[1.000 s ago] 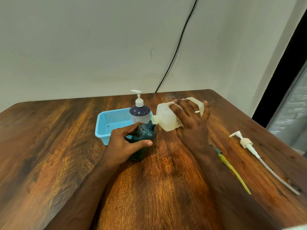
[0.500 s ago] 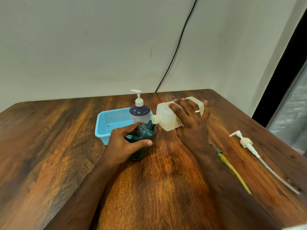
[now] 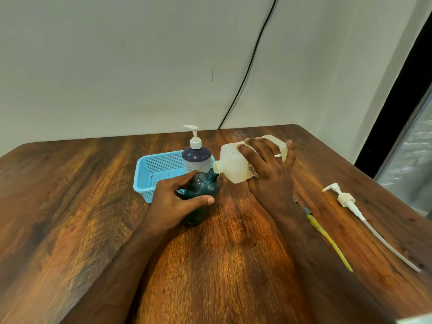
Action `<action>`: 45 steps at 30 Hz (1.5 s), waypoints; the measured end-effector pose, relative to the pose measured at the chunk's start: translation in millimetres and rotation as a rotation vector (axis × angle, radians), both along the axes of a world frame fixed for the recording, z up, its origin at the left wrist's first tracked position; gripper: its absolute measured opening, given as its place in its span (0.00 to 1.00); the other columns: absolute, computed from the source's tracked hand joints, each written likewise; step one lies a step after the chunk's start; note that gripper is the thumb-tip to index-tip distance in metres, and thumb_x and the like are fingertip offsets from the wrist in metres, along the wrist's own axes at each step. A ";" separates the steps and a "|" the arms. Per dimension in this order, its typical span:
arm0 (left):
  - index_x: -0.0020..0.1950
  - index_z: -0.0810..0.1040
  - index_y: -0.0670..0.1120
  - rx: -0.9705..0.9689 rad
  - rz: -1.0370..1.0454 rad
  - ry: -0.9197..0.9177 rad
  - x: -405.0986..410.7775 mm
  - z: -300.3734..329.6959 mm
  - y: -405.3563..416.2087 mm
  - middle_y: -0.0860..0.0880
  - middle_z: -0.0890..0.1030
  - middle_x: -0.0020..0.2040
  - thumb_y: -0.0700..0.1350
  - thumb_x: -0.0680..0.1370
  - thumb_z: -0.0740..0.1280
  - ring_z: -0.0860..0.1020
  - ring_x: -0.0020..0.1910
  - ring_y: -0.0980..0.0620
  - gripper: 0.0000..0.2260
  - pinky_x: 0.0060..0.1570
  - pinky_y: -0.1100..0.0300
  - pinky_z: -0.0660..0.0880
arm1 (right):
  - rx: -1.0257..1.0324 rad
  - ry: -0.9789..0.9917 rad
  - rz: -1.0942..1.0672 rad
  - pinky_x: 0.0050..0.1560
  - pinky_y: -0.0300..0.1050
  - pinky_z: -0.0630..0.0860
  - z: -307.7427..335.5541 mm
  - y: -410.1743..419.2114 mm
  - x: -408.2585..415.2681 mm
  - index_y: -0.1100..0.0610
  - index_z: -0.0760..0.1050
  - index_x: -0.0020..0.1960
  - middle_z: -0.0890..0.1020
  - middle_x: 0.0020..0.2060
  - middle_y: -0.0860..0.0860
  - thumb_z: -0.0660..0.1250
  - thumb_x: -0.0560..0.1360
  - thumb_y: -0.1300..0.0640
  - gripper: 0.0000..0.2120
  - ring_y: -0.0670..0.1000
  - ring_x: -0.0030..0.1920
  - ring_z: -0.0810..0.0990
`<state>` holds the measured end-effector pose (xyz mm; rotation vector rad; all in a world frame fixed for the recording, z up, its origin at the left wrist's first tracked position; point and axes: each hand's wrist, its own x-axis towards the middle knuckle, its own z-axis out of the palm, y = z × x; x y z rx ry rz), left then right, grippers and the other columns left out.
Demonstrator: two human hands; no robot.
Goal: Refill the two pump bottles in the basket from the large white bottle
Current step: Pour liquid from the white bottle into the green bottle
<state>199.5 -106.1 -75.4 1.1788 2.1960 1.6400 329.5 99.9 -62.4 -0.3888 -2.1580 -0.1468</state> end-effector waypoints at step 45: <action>0.62 0.80 0.59 0.007 0.018 -0.020 0.5 -1.3 0.9 0.64 0.82 0.56 0.60 0.61 0.79 0.78 0.58 0.64 0.30 0.57 0.60 0.77 | 0.009 0.017 0.001 0.73 0.72 0.47 1.1 0.4 0.1 0.46 0.67 0.70 0.75 0.68 0.53 0.78 0.68 0.54 0.35 0.58 0.72 0.69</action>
